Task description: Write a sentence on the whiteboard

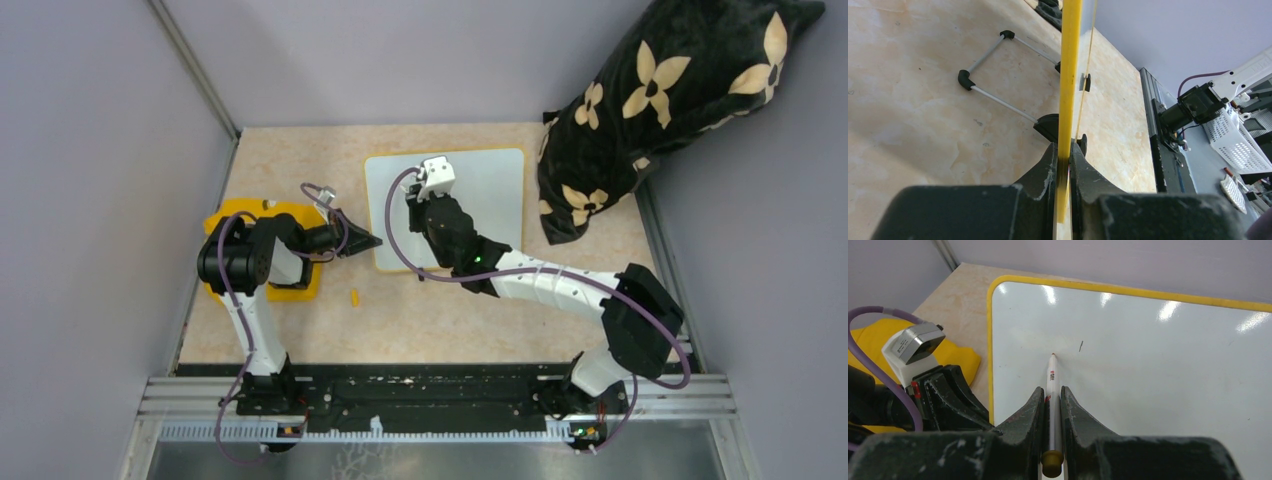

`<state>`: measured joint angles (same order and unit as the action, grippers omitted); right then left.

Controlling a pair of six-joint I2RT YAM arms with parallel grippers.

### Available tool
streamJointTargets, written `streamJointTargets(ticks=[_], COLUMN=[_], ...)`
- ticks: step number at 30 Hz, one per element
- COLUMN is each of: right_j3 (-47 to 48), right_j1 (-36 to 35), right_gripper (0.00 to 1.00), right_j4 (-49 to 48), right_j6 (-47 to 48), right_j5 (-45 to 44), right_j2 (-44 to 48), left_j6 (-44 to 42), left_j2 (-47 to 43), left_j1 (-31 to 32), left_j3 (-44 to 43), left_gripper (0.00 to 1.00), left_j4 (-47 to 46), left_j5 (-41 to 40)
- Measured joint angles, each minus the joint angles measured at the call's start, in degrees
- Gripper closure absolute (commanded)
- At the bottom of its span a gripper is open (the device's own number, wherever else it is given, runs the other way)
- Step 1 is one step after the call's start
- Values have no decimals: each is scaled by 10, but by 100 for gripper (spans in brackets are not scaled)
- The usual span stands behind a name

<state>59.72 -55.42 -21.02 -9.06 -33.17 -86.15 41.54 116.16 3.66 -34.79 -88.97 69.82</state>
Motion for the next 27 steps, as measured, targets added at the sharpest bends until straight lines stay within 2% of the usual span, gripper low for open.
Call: streamJointTargets(ticks=[27], right_j3=[1], right_j1=[1], right_gripper=[100], right_j4=[23], right_j6=[-10], right_j5=[40], right_j2=[-3], left_j6=[4], left_j2=[2], left_j1=[1], left_j3=[0], left_gripper=[100], left_j4=[0], left_j5=[-2])
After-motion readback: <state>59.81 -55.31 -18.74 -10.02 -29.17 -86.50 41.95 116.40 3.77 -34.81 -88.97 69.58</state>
